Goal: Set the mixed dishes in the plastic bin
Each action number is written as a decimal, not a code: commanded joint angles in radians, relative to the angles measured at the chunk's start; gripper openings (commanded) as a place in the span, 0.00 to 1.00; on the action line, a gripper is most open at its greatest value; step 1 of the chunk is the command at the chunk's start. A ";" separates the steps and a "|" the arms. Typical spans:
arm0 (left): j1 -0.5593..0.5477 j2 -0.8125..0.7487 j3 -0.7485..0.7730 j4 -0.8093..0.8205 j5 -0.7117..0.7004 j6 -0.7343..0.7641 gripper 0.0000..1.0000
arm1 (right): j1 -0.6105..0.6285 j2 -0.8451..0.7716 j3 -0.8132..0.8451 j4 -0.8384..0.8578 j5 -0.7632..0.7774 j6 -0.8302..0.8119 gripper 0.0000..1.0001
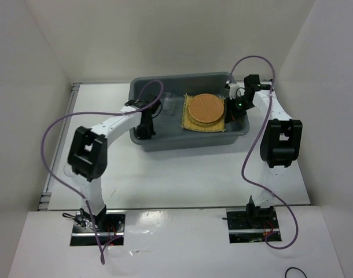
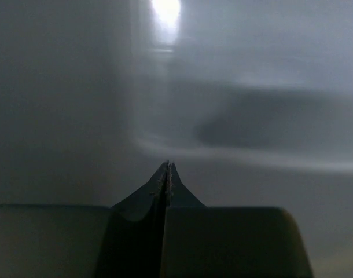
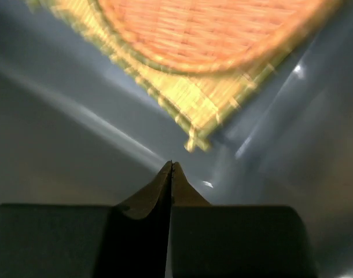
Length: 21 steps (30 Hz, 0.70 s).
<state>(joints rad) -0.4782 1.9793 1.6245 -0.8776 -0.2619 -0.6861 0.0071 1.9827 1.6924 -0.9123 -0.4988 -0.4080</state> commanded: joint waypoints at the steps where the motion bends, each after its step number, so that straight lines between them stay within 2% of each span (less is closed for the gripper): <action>1: 0.081 -0.198 -0.179 0.126 0.052 -0.090 0.00 | -0.074 -0.090 -0.049 0.064 0.049 0.041 0.00; 2: 0.092 -0.232 -0.248 0.137 0.052 -0.102 0.00 | -0.085 -0.100 -0.060 0.064 0.058 0.017 0.00; 5: 0.105 -0.266 -0.301 0.146 0.052 -0.102 0.00 | -0.113 -0.142 -0.105 0.064 0.086 -0.021 0.00; 10: 0.105 -0.266 -0.290 0.135 0.052 -0.093 0.00 | -0.133 -0.200 -0.186 0.035 0.178 -0.058 0.00; 15: 0.105 -0.266 -0.278 0.123 0.052 -0.093 0.00 | -0.255 -0.286 -0.336 0.039 0.278 -0.083 0.00; 17: 0.105 -0.284 -0.317 0.123 0.043 -0.093 0.00 | -0.303 -0.334 -0.387 0.039 0.312 -0.109 0.00; 21: 0.105 -0.353 -0.377 0.123 0.053 -0.102 0.00 | -0.294 -0.401 -0.462 0.039 0.377 -0.225 0.00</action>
<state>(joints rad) -0.4057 1.6844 1.3083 -0.6498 -0.1349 -0.8188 -0.2188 1.5826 1.3186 -0.8555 -0.4732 -0.4664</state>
